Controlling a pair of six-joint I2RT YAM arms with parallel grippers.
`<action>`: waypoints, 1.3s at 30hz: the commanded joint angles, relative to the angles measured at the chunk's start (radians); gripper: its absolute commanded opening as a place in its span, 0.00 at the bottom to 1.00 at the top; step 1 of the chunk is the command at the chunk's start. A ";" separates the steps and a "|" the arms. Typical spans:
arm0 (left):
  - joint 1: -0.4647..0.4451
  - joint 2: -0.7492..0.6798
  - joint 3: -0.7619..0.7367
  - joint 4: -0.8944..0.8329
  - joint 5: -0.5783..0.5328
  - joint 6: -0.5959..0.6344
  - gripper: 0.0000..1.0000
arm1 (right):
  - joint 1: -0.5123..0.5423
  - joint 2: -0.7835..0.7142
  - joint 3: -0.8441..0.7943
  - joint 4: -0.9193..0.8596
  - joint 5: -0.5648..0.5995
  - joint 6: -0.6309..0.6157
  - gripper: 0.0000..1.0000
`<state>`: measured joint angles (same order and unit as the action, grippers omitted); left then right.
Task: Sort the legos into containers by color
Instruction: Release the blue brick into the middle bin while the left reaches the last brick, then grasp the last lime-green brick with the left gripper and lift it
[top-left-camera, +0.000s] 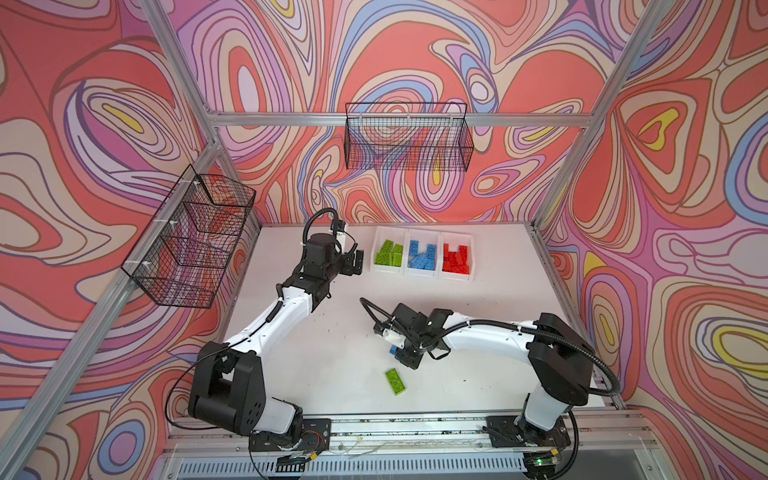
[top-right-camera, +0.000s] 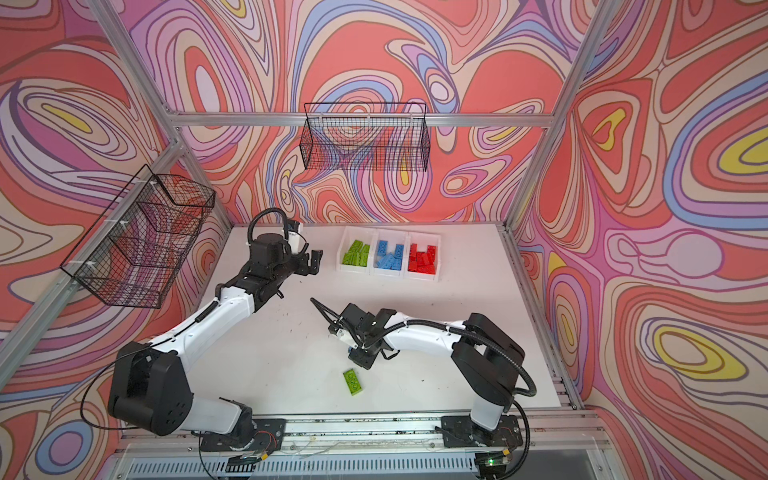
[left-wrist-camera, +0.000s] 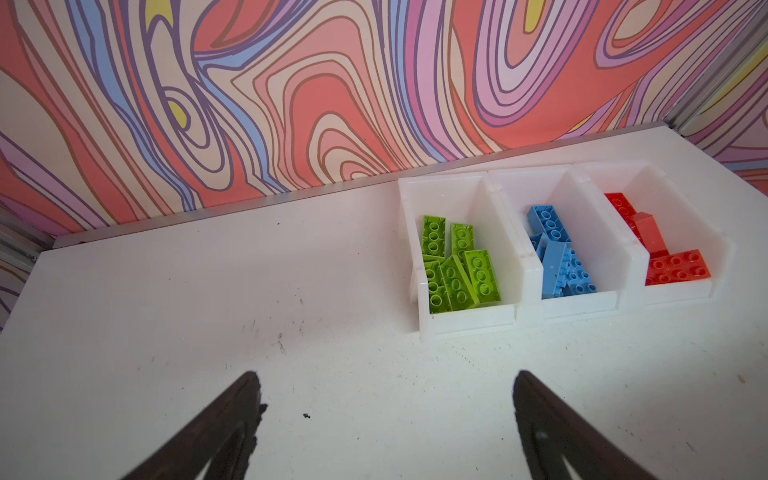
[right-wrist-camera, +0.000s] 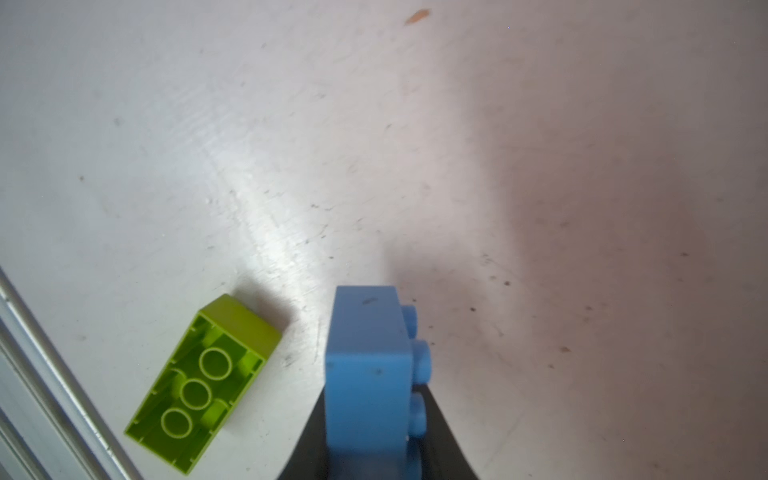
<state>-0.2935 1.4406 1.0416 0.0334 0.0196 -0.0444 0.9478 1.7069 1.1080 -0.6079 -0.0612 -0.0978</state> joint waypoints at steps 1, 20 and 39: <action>0.007 -0.039 -0.043 -0.041 -0.027 0.040 0.96 | -0.096 -0.096 -0.040 0.122 -0.022 0.108 0.14; -0.417 -0.295 -0.276 -0.449 -0.205 -0.376 0.88 | -0.510 0.349 0.464 0.340 0.218 0.409 0.29; -0.767 -0.022 -0.204 -0.653 -0.034 -0.822 0.96 | -0.614 0.243 0.322 0.526 0.174 0.423 0.57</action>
<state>-1.0245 1.4086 0.8082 -0.4965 -0.0135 -0.7410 0.3447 2.0224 1.4796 -0.1539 0.1146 0.3096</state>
